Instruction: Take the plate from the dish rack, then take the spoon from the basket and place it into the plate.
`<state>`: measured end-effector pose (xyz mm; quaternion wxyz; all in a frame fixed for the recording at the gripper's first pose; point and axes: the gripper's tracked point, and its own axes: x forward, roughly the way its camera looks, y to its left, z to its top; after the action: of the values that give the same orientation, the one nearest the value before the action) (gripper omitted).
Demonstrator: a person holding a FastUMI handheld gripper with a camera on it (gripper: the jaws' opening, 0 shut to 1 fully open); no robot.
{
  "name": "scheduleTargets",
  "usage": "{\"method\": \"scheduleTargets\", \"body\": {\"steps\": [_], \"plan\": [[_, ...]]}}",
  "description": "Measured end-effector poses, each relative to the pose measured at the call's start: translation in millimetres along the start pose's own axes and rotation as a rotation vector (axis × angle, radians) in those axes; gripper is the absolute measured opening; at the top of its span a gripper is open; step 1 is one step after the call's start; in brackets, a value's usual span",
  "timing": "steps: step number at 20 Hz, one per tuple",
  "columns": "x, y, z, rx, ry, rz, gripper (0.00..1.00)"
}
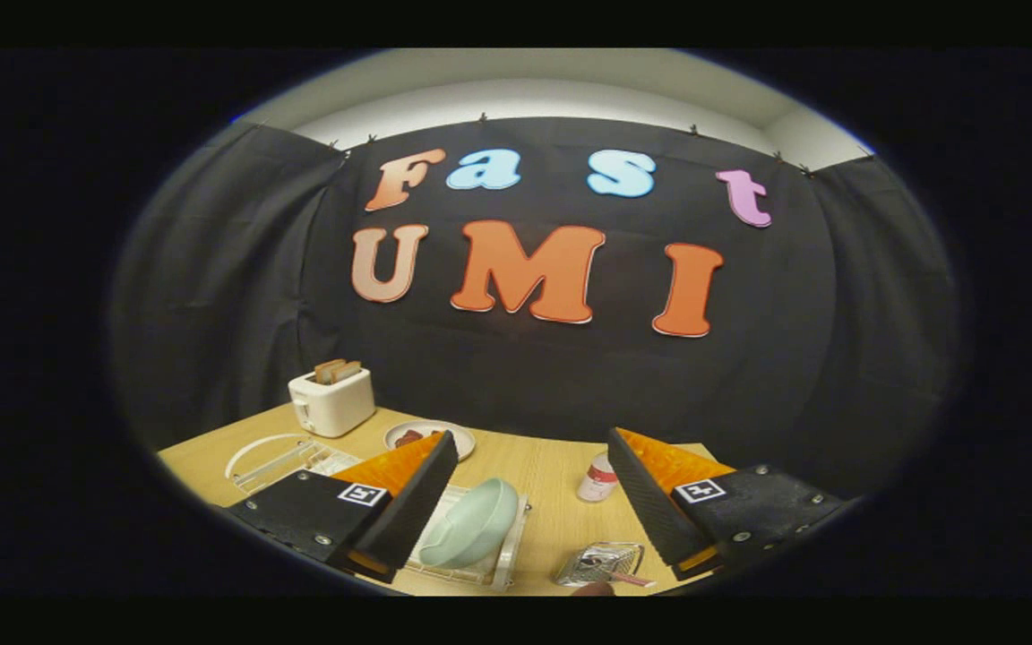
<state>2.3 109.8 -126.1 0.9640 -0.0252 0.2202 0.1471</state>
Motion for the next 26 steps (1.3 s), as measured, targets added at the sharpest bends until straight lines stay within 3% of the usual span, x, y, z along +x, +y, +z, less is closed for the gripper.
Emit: {"method": "scheduleTargets", "body": {"steps": [4,10,13,18,22,24,25,26], "plan": [[23,6,-25,0.002,0.12,0.014,1.0],[44,19,-81,0.106,0.388,0.066,0.97],[47,24,-110,0.153,0.541,0.079,0.91],[46,24,-138,0.142,0.683,0.066,0.83],[42,36,-152,0.168,0.78,0.086,0.71],[41,39,-156,0.19,0.817,0.078,0.6],[39,41,-156,0.197,0.834,0.074,0.44],[39,39,-157,0.194,0.851,0.053,0.4]]}}
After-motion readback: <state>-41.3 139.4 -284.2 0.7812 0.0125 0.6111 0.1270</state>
